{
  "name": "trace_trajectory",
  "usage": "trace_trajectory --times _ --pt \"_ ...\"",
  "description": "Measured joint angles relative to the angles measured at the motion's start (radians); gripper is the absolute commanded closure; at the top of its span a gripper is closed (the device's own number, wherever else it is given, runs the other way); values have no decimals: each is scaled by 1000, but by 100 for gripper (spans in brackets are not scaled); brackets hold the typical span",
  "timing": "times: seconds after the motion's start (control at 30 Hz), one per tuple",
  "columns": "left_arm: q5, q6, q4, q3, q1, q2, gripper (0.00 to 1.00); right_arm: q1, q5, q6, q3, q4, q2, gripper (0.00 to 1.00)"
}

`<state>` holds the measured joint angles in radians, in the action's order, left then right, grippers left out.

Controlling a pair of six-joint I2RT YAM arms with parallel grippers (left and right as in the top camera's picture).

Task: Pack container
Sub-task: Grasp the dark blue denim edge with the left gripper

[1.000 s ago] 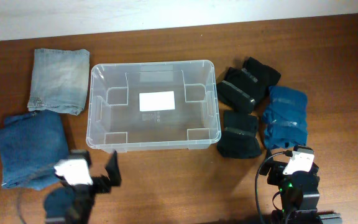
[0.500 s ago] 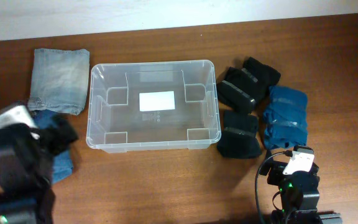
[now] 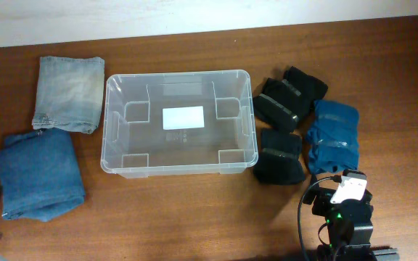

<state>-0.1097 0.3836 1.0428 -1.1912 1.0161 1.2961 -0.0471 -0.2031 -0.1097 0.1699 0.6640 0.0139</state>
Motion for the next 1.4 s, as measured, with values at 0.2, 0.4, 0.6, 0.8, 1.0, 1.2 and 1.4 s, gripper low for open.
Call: trace_trajectory --times 0.2,0.4,0.6,0.8,1.0,1.2,1.4 --pt "-143 -139 -32 -2 98 215 1 0 0 0 0 0 0 2" --pt "-225 -241 -63 -2 117 394 1 0 0 0 0 0 0 2" --pt "-272 -321 -128 -2 123 468 1 0 0 0 0 0 0 2" --pt "-276 -366 -203 -2 124 471 1 0 0 0 0 0 0 2" --pt "-368 -451 -259 -5 124 532 1 0 0 0 0 0 0 2" --pt "-413 -484 -282 -5 125 625 5 0 0 0 0 0 0 2" --pt "-486 -522 -294 -20 128 669 21 0 0 0 0 0 0 2"
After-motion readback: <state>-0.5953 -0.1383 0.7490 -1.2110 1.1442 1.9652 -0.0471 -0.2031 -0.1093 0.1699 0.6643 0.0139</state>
